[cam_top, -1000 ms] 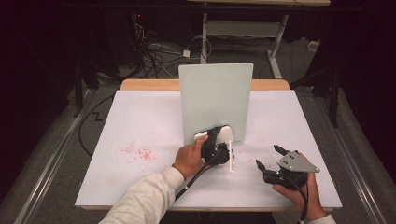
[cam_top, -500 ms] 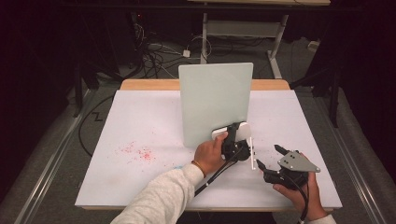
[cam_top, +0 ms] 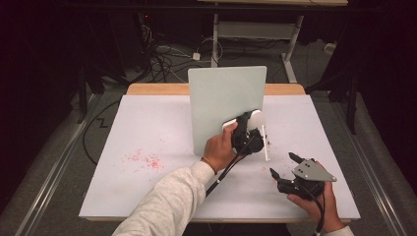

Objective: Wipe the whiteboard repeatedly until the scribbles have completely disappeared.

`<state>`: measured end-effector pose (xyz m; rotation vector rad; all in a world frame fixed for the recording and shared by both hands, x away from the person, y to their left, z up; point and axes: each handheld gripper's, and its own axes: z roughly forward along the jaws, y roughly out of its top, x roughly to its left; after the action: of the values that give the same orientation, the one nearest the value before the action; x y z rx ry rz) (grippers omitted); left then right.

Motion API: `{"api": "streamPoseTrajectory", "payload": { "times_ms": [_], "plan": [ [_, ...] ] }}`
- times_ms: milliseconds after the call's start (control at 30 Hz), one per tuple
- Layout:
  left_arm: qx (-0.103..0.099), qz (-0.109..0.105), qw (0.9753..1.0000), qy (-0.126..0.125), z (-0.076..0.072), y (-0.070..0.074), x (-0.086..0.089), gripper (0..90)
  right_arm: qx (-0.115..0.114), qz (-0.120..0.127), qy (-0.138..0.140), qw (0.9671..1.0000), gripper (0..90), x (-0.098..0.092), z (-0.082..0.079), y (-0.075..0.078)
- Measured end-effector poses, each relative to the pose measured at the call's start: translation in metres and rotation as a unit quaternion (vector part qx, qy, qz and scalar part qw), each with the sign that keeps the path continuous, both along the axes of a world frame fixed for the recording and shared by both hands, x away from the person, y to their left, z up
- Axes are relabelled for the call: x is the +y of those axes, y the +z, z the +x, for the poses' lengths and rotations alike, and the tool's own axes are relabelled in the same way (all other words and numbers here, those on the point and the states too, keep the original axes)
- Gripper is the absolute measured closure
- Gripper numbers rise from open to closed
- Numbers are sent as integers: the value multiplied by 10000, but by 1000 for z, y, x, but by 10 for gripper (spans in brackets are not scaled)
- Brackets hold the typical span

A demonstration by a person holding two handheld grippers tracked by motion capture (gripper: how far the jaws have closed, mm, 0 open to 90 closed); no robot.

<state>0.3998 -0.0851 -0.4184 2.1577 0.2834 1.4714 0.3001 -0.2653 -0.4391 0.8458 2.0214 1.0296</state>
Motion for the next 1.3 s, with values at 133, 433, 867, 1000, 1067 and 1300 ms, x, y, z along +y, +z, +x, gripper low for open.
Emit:
{"api": "streamPoseTrajectory", "payload": {
  "times_ms": [133,433,867,1000,1067,1300],
  "plan": [
    [23,-18,10000,4,-2,-5,-1,288,2,21,-18,10000,228,-2,0,1],
    [112,478,9987,-107,-14,-40,7,288,-4,8,-21,10000,229,-1,0,1],
    [330,757,9966,8,-26,-59,44,288,7,-7,-3,10000,229,0,0,0],
    [380,630,9972,121,-29,-60,68,288,-5,-15,-3,10000,229,0,-1,1],
    [414,599,9972,194,-30,-59,81,288,-1,-12,-7,10000,229,0,-1,1],
    [410,635,9964,394,-33,-58,116,289,-2,-35,4,10000,229,2,-2,1]
  ]
}}
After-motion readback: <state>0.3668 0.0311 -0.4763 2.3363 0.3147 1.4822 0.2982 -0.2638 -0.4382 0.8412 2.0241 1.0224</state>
